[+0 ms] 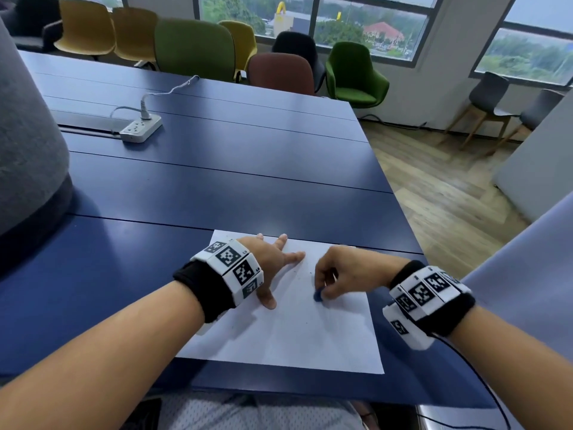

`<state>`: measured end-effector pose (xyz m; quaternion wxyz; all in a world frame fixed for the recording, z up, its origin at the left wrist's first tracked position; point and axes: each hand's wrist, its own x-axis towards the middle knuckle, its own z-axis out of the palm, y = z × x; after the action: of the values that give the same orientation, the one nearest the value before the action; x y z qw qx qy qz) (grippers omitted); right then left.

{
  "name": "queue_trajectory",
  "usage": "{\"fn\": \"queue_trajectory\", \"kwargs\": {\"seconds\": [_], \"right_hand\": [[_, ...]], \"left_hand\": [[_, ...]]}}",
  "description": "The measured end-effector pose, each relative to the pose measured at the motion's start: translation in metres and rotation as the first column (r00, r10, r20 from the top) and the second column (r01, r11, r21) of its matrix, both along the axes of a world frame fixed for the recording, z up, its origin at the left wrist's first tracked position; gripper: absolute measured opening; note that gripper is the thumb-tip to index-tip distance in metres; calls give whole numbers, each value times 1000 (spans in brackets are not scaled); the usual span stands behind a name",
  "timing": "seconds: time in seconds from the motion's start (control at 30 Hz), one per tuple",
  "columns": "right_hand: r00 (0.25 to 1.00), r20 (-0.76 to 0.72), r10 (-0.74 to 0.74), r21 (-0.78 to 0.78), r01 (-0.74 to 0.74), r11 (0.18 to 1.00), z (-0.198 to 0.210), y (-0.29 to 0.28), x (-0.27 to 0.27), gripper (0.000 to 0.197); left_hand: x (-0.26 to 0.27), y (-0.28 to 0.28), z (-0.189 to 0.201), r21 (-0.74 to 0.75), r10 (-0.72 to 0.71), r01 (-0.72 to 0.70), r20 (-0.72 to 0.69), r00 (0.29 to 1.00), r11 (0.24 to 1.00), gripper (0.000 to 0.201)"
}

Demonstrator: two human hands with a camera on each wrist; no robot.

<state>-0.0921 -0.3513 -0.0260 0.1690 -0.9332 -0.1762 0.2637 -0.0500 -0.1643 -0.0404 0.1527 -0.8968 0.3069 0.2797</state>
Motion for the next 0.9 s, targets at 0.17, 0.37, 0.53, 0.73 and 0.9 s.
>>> {"fn": "queue_trajectory", "kwargs": {"seconds": [0.17,0.37,0.53,0.73,0.9], "right_hand": [[990,-117,80,-15,-83,996,0,1,-11,8],[998,52,-41,27,39,999,-5,-10,-2,10],[1000,-21,-19,20,19,1000,-6,-14,-11,4],[993,97,-66,28,64,998,-4,-9,20,10],[985,121,-121,96,110,989,-10,-10,25,8]], "left_hand": [[-1,0,0,-5,2,-2,3,1000,1000,121],[-1,0,2,-11,18,-18,-7,1000,1000,119],[-8,-3,-1,-62,87,-88,-32,996,994,123],[-14,-2,-6,-82,84,-83,5,996,993,132],[-13,-2,-7,-84,78,-77,9,997,994,133]]}}
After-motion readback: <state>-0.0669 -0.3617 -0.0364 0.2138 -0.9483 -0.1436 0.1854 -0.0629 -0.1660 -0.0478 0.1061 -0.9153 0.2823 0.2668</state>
